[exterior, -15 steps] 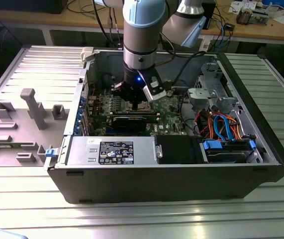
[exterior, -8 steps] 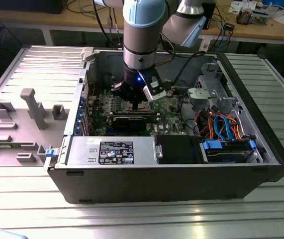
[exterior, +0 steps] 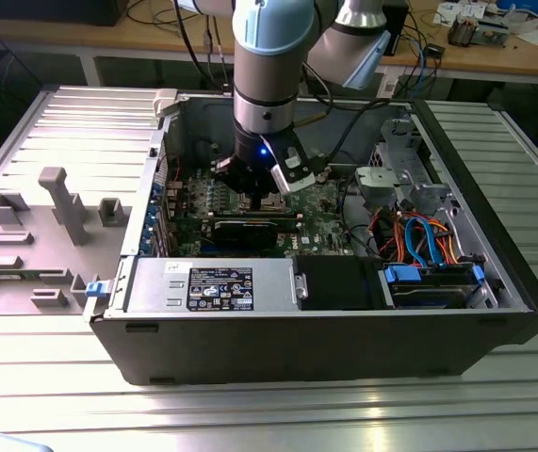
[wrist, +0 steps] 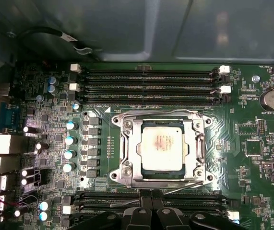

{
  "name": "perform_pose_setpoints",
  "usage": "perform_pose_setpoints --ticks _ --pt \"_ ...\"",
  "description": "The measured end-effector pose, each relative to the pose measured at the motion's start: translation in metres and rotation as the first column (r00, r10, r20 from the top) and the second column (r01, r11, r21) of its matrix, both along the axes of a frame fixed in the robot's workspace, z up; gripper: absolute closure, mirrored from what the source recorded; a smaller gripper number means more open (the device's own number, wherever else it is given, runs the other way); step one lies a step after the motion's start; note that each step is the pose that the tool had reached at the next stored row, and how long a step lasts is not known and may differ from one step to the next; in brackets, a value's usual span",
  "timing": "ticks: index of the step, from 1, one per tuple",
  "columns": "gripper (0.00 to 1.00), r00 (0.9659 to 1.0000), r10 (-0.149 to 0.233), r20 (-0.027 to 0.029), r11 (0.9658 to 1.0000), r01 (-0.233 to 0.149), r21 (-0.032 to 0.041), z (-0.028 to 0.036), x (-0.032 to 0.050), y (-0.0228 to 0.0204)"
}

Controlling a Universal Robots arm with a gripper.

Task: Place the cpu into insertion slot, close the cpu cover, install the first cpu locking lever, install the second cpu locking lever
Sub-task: 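Install the second cpu locking lever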

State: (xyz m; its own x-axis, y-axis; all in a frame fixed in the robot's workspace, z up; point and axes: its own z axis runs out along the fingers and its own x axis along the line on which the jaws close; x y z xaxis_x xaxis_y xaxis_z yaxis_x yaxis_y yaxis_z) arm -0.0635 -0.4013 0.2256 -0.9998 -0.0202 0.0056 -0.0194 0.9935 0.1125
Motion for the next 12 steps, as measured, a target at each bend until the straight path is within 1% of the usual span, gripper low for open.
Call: perform_pose_setpoints --ticks 2,4,5,6,7,8,9,10,12 --pt "0.89 1.0000 0.000 -0.0001 1.0000 0.000 0.0044 -0.0005 -0.0012 -0.0004" --pt "0.89 1.0000 0.003 -0.0011 0.9999 -0.003 0.0110 -0.0009 -0.0032 -0.0008" --pt "0.89 1.0000 0.007 -0.0010 0.9999 -0.007 0.0128 -0.0013 -0.0050 -0.0013" --pt "0.89 0.9999 0.011 -0.0014 0.9999 -0.011 0.0130 -0.0016 -0.0059 -0.0015" --pt "0.89 0.9999 0.015 -0.0033 0.9998 -0.015 0.0127 -0.0017 -0.0059 -0.0016" --pt "0.89 0.9998 0.019 -0.0070 0.9997 -0.019 0.0128 -0.0018 -0.0059 -0.0017" --pt "0.89 0.9995 0.026 -0.0155 0.9996 -0.026 0.0131 -0.0021 -0.0060 -0.0017" --pt "0.89 0.9992 0.035 -0.0215 0.9993 -0.034 0.0132 -0.0024 -0.0061 -0.0018" --pt "0.89 0.9987 0.045 -0.0216 0.9989 -0.045 0.0146 -0.0032 -0.0061 -0.0022"
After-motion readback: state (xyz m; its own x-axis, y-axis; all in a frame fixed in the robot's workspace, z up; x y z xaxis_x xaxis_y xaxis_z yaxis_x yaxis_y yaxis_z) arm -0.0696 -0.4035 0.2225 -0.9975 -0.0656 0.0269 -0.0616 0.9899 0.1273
